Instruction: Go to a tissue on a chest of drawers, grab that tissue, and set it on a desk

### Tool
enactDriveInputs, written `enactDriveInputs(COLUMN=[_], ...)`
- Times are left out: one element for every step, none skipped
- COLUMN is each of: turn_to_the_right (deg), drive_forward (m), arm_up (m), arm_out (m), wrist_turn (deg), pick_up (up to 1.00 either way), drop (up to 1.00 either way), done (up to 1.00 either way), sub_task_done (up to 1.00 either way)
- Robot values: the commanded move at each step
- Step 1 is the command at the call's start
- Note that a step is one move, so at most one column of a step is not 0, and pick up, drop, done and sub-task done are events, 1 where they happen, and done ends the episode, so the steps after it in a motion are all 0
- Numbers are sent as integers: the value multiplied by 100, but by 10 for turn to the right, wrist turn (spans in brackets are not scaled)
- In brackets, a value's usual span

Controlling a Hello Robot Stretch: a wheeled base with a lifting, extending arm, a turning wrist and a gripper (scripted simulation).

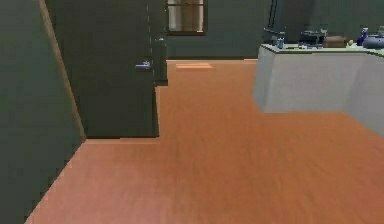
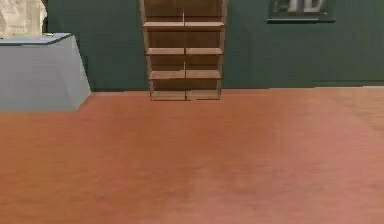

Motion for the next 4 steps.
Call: enactDriveInputs(turn_to_the_right=[0, 0, -60, 0], drive_forward=[100, 85, 0, 50], arm_up=[0, 0, 0, 0], arm_out=[0, 0, 0, 0], wrist_turn=[0, 0, 0, 0], pick_up=[0, 0, 0, 0], drop=[0, 0, 0, 0], done=[0, 0, 0, 0], sub_task_done=[0, 0, 0, 0])
